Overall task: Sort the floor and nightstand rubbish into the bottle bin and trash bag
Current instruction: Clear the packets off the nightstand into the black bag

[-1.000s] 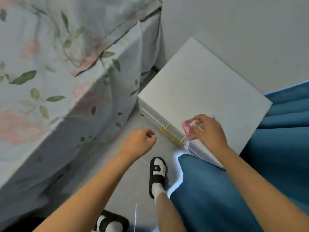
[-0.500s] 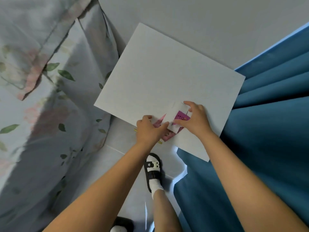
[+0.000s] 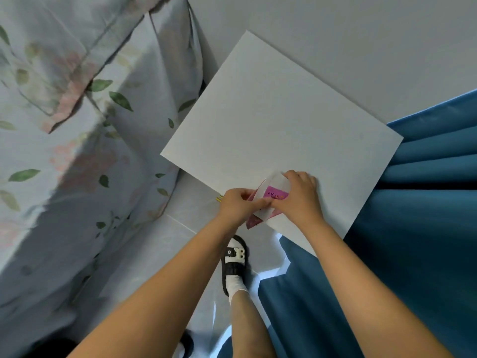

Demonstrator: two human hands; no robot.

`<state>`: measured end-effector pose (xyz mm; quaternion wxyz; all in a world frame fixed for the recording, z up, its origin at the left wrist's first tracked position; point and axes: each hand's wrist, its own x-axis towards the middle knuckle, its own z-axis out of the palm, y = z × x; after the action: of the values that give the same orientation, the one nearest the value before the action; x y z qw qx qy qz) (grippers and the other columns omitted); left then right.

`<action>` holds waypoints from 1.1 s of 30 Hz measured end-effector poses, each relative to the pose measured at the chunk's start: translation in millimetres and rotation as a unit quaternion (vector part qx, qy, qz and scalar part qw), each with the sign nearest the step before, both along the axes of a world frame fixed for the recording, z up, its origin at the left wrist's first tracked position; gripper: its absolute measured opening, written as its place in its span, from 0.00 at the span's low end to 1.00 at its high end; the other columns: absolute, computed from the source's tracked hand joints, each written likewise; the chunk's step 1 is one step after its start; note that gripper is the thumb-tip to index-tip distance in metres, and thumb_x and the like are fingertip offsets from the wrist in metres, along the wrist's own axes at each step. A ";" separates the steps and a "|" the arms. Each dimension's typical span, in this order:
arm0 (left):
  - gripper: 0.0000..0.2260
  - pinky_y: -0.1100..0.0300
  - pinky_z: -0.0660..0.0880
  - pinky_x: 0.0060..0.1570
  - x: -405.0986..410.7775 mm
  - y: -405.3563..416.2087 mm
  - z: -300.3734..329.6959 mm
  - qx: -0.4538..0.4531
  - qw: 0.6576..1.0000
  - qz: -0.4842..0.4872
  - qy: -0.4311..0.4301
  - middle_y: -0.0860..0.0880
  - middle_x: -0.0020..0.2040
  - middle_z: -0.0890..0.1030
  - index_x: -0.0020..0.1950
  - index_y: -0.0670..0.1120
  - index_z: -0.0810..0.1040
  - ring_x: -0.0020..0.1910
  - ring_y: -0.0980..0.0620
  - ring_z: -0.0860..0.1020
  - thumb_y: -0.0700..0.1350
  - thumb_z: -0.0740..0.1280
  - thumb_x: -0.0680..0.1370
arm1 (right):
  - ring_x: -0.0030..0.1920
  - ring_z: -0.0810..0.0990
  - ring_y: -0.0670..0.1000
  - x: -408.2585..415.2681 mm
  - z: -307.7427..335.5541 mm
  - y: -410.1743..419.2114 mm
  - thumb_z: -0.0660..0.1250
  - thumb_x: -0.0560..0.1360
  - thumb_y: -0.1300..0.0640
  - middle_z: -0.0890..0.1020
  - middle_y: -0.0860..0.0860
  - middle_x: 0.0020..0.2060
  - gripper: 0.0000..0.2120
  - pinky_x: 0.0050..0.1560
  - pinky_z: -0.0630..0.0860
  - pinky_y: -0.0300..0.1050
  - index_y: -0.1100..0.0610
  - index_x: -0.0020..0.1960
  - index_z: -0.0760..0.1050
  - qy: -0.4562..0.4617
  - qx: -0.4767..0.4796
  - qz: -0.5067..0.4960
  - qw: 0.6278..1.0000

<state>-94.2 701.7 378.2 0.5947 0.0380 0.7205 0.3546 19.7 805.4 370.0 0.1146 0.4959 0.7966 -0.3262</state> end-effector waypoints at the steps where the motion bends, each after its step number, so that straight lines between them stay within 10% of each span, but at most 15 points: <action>1: 0.12 0.62 0.79 0.41 -1.6 -3.7 1.4 0.010 0.999 0.016 -0.032 0.47 0.42 0.84 0.51 0.42 0.84 0.41 0.51 0.81 0.46 0.75 0.72 | 0.59 0.68 0.56 0.3 3.1 -1.3 0.77 0.63 0.46 0.75 0.53 0.54 0.29 0.55 0.71 0.48 0.55 0.59 0.72 0.014 -0.008 0.001 1.000; 7: 0.09 0.62 0.74 0.36 -5.4 -33.7 7.5 0.047 0.998 0.011 -0.029 0.46 0.38 0.81 0.48 0.40 0.84 0.35 0.52 0.78 0.45 0.74 0.73 | 0.39 0.75 0.50 -8.7 20.3 -28.5 0.79 0.55 0.46 0.78 0.47 0.40 0.27 0.39 0.76 0.47 0.45 0.46 0.67 0.050 -0.128 0.011 0.990; 13: 0.08 0.62 0.71 0.26 -28.0 -112.3 6.0 0.035 0.999 0.020 0.032 0.48 0.31 0.79 0.36 0.47 0.80 0.28 0.52 0.76 0.47 0.73 0.74 | 0.49 0.79 0.45 -39.4 25.0 -88.2 0.82 0.54 0.47 0.80 0.42 0.49 0.36 0.50 0.78 0.43 0.43 0.60 0.73 0.057 -0.201 0.060 0.976; 22: 0.07 0.61 0.70 0.33 -62.6 -358.7 -14.0 -0.053 0.953 0.297 0.032 0.49 0.33 0.82 0.45 0.40 0.83 0.32 0.51 0.76 0.44 0.73 0.73 | 0.36 0.74 0.44 -106.6 -5.8 -241.8 0.69 0.74 0.52 0.77 0.47 0.43 0.19 0.44 0.69 0.38 0.52 0.63 0.71 -0.030 -0.226 0.226 0.947; 28: 0.07 0.53 0.75 0.40 -41.5 -588.7 -23.3 -0.116 0.863 0.491 0.026 0.42 0.39 0.82 0.46 0.39 0.82 0.39 0.46 0.78 0.43 0.72 0.75 | 0.56 0.78 0.56 -127.7 -30.8 -389.3 0.60 0.77 0.53 0.79 0.54 0.56 0.16 0.53 0.73 0.45 0.53 0.64 0.70 -0.224 -0.137 0.435 0.861; 33: 0.01 0.57 0.75 0.36 -8.3 -759.5 -23.4 -0.119 0.701 0.702 -0.039 0.47 0.31 0.83 0.46 0.41 0.78 0.26 0.54 0.81 0.38 0.67 0.77 | 0.53 0.78 0.54 -131.9 -36.4 -520.0 0.58 0.77 0.52 0.79 0.52 0.55 0.15 0.51 0.76 0.46 0.51 0.63 0.70 -0.278 -0.122 0.521 0.798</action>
<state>-102.5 -57.7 354.9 0.2007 -0.5640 0.5508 0.5816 -112.1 285.4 333.5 0.5436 0.0571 0.8220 -0.1600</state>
